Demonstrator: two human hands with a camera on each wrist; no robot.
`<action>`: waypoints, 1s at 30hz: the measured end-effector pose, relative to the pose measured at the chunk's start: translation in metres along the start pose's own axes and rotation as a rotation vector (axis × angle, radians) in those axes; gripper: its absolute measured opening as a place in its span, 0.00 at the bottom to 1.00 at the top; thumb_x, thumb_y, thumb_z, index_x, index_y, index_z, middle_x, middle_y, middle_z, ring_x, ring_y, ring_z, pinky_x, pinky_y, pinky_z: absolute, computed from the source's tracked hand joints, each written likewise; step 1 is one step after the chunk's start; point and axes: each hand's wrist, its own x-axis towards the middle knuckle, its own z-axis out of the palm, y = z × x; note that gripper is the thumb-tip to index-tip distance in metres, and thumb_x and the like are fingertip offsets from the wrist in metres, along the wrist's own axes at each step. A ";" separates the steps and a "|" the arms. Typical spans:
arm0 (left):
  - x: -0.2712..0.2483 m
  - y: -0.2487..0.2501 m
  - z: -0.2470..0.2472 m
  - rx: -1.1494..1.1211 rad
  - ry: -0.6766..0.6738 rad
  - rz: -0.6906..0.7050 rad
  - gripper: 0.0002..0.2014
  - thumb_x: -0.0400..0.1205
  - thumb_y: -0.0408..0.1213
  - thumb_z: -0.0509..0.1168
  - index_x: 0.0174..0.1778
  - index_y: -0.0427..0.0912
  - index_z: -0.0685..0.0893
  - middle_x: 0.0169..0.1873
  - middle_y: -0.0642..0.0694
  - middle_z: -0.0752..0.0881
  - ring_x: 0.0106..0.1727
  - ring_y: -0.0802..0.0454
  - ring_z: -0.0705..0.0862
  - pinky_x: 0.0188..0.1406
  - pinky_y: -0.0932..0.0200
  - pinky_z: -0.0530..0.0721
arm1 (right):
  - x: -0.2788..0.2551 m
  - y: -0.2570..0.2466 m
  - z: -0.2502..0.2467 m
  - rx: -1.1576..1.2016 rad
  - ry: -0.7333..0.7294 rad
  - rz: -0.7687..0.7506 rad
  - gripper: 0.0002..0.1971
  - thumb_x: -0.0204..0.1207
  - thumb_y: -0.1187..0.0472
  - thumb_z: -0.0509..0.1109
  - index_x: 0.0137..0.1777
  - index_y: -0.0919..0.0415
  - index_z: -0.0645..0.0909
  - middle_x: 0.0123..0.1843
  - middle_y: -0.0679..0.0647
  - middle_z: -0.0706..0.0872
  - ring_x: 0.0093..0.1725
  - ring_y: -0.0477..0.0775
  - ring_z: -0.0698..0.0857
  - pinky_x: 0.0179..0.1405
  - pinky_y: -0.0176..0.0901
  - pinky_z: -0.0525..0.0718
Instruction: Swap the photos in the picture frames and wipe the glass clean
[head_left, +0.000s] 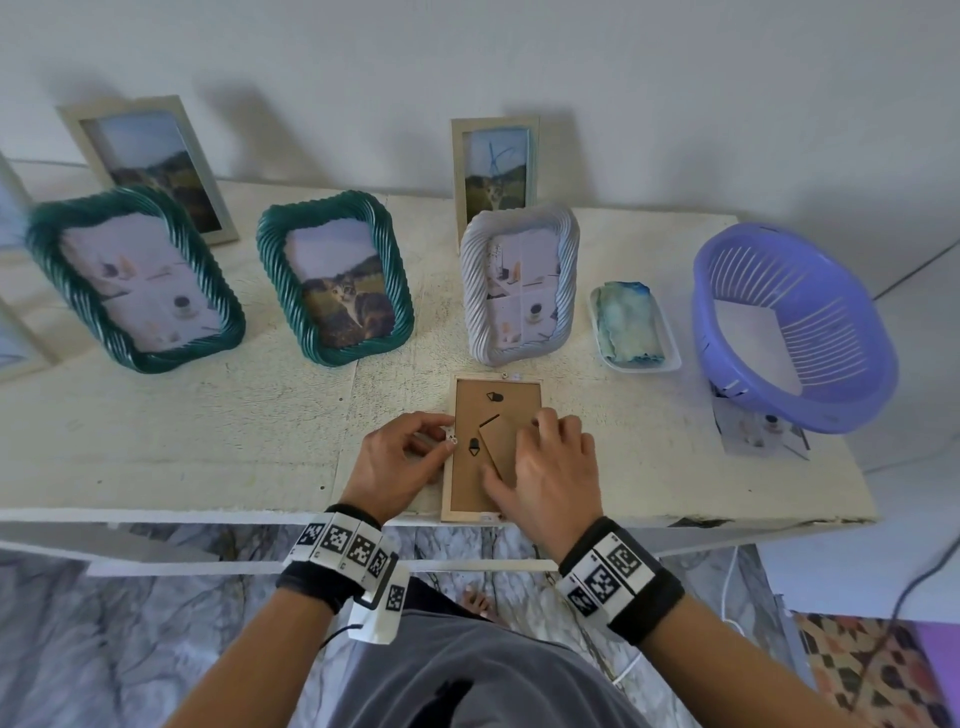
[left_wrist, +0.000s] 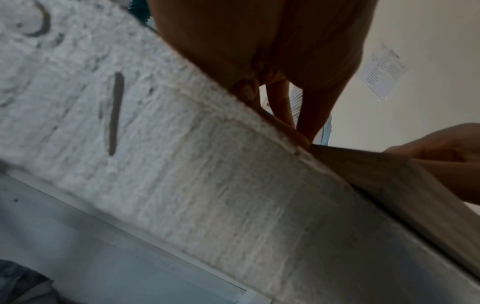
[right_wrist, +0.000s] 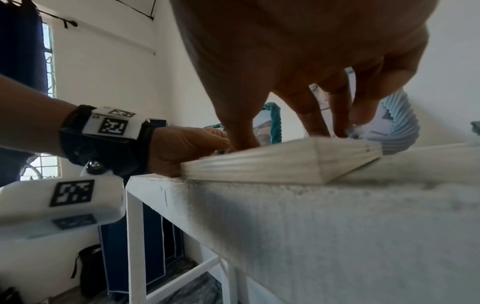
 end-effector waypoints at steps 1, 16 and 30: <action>0.000 0.000 0.000 -0.001 0.000 0.001 0.13 0.78 0.32 0.75 0.57 0.45 0.89 0.42 0.50 0.88 0.39 0.55 0.88 0.37 0.50 0.92 | 0.001 -0.002 0.001 0.004 0.008 0.011 0.23 0.69 0.38 0.71 0.38 0.62 0.82 0.46 0.57 0.79 0.45 0.59 0.76 0.40 0.52 0.77; 0.000 -0.001 -0.001 -0.015 -0.005 -0.017 0.13 0.78 0.31 0.75 0.57 0.45 0.90 0.42 0.50 0.89 0.40 0.53 0.88 0.37 0.50 0.92 | 0.006 0.051 -0.030 0.064 0.016 0.119 0.23 0.69 0.36 0.64 0.42 0.58 0.79 0.47 0.52 0.80 0.49 0.57 0.75 0.46 0.51 0.76; -0.001 0.001 0.000 -0.147 -0.025 -0.109 0.13 0.77 0.29 0.76 0.54 0.48 0.90 0.42 0.45 0.89 0.41 0.48 0.88 0.36 0.52 0.92 | -0.013 0.124 -0.003 0.118 -0.154 0.266 0.23 0.69 0.40 0.74 0.53 0.58 0.81 0.55 0.53 0.79 0.53 0.61 0.77 0.51 0.54 0.76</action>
